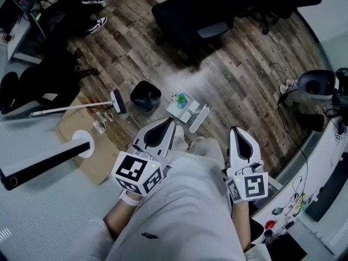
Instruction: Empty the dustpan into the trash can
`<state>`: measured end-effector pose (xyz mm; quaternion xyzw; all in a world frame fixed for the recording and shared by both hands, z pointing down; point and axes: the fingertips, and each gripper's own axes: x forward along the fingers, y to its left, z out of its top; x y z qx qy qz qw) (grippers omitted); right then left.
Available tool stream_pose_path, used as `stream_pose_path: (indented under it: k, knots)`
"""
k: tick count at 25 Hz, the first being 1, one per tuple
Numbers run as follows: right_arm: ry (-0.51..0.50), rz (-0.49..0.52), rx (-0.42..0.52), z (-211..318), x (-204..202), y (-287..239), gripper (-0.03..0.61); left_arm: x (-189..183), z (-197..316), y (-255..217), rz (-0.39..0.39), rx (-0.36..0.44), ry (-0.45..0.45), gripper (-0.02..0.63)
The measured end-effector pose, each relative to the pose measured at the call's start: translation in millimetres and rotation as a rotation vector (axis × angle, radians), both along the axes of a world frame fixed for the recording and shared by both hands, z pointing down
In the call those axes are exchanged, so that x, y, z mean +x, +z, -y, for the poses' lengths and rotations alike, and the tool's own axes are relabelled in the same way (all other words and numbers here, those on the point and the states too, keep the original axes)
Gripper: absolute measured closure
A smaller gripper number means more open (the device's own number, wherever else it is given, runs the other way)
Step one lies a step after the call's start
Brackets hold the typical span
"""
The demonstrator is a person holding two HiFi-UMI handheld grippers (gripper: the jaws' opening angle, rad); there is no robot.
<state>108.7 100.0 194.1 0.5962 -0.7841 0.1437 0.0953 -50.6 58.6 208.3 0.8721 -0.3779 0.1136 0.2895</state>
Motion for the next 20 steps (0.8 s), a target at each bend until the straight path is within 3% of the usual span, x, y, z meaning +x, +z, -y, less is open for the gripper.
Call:
stream_pose_path:
  k: [7, 20]
  knots:
    - [-0.108, -0.027, 0.009, 21, -21, -3, 0.568, -19, 3, 6, -0.015, -0.009, -0.058, 0.607]
    - [-0.22, -0.006, -0.042, 33, -27, 24, 0.568, 5, -4, 42, 0.033, -0.08, -0.055, 0.606]
